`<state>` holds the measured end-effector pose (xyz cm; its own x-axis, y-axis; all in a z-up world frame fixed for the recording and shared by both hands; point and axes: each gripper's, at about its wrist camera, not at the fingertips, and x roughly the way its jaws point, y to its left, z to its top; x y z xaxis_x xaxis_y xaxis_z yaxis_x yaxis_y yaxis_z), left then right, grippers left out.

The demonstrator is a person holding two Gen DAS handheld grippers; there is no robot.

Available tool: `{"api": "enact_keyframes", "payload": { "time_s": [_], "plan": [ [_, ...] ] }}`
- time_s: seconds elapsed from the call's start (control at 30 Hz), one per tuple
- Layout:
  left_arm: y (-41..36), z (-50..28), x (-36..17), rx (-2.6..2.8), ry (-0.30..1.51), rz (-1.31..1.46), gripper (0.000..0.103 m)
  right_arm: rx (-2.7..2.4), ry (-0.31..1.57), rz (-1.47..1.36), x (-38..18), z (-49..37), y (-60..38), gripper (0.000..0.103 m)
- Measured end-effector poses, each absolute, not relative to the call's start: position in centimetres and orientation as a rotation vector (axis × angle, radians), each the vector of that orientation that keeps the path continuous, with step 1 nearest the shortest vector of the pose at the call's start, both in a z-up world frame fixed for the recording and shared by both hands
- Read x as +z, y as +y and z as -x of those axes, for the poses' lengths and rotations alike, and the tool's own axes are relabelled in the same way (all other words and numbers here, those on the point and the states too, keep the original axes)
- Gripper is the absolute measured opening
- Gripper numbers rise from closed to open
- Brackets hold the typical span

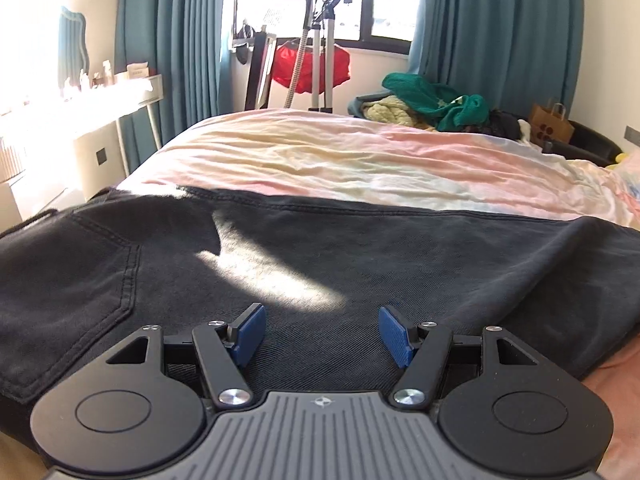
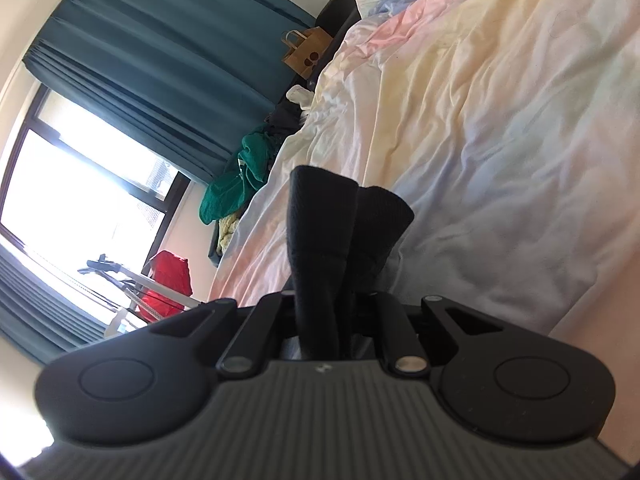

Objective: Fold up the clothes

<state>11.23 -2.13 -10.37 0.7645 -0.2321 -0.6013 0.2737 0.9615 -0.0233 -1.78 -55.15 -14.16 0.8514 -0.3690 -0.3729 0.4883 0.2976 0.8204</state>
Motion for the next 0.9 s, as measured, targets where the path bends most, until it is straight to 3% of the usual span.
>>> {"api": "enact_keyframes", "payload": {
  "time_s": [0.5, 0.9],
  "plan": [
    [-2.4, -11.9, -13.2, -0.294, 0.65, -0.186, 0.066, -0.617, 0.15, -1.009, -12.7, 0.7, -54.1, 0.011],
    [-1.9, -12.8, -12.4, -0.321, 0.681, -0.173, 0.067, -0.528, 0.208, -0.21, -2.8, -4.5, -42.2, 0.011]
  ]
}}
